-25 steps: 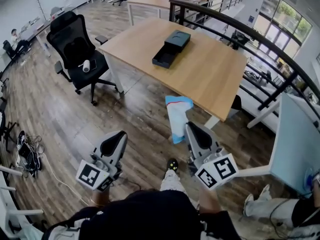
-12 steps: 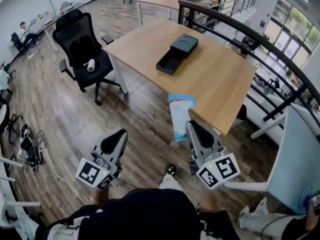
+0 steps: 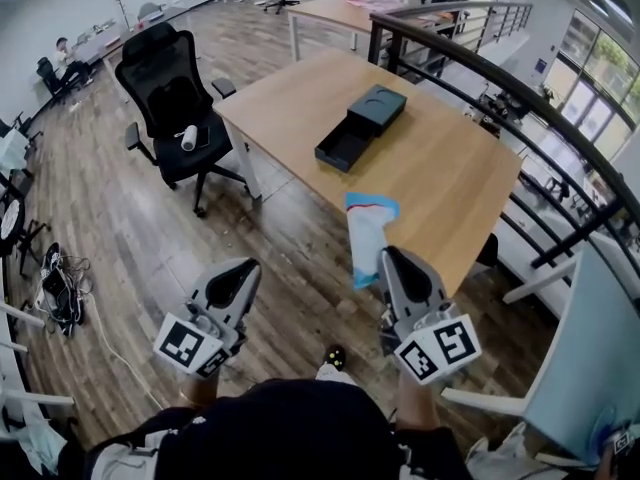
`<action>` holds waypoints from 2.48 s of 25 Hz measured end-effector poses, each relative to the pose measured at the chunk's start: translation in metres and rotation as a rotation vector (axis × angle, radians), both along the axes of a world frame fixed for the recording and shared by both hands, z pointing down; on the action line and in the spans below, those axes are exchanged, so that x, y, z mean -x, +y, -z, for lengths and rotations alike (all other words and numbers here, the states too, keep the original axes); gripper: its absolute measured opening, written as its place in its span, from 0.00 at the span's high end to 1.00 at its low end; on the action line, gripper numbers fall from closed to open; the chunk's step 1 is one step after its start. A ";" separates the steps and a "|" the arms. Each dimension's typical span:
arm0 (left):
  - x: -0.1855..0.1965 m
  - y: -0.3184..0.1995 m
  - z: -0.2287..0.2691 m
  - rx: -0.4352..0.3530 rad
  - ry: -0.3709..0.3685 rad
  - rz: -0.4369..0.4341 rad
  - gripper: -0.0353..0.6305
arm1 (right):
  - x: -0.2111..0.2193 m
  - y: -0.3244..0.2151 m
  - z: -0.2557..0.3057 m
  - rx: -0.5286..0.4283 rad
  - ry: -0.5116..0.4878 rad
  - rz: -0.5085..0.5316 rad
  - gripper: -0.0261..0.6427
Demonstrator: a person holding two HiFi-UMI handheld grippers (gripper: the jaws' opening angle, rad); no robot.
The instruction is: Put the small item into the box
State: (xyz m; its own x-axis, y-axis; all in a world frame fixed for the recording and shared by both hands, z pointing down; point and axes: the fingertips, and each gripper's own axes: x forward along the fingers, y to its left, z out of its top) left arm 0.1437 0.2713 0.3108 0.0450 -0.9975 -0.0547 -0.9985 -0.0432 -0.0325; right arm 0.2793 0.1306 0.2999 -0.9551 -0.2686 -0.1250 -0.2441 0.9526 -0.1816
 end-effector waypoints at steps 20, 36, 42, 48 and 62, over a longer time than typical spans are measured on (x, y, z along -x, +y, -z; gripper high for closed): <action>-0.011 -0.095 -0.007 0.026 -0.017 0.011 0.91 | -0.006 -0.098 -0.016 0.044 -0.022 0.020 0.92; 0.007 -0.153 -0.025 0.040 0.023 -0.136 0.91 | 0.000 -0.127 -0.027 0.047 -0.006 -0.095 0.92; 0.038 -0.186 -0.023 0.017 0.020 -0.214 0.91 | 0.018 -0.145 -0.025 0.035 0.002 -0.177 0.92; 0.070 -0.222 -0.027 0.015 0.028 -0.285 0.91 | 0.042 -0.169 -0.023 0.027 0.010 -0.247 0.92; 0.128 -0.280 -0.020 -0.012 0.056 -0.435 0.91 | 0.098 -0.200 -0.016 0.017 0.036 -0.374 0.92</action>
